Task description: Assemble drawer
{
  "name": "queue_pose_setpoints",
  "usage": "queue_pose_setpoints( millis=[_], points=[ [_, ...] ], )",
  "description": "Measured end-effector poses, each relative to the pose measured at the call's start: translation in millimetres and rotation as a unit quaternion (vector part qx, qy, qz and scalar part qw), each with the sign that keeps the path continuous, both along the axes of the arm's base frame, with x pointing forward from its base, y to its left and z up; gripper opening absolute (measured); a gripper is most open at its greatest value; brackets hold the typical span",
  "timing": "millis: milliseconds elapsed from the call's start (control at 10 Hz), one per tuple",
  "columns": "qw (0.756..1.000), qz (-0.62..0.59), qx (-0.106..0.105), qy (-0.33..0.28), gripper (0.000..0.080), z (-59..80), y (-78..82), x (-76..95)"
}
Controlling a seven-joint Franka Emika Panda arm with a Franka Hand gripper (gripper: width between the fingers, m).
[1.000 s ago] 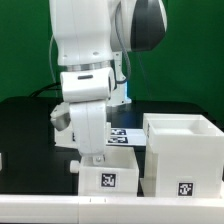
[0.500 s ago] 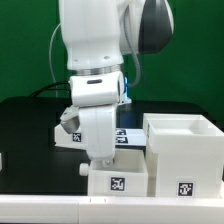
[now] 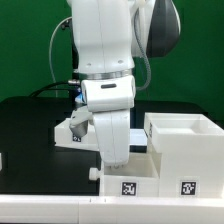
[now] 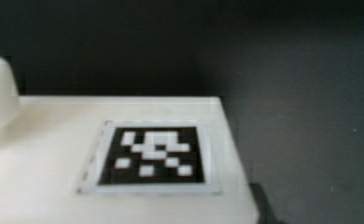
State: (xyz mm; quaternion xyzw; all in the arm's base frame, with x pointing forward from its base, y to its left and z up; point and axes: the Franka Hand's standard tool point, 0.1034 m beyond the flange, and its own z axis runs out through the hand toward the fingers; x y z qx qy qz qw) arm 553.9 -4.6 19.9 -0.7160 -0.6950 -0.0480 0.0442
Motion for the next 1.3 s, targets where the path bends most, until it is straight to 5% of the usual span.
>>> queue_pose_setpoints(
  millis=[700, 1000, 1100, 1200, 1300],
  points=[
    [1.0, -0.012, 0.004, 0.008, 0.0039, -1.6, 24.3, 0.3],
    [1.0, -0.014, 0.004, 0.008, 0.0039, -2.6, 22.1, -0.9],
    [1.0, -0.011, 0.004, 0.013, 0.0267, -0.2, 19.5, -0.6],
    [1.0, -0.013, 0.002, 0.02, 0.0267, 12.1, 12.9, 5.9],
    [1.0, -0.011, 0.0, 0.027, 0.0445, 27.9, 13.0, 13.9]
  ],
)
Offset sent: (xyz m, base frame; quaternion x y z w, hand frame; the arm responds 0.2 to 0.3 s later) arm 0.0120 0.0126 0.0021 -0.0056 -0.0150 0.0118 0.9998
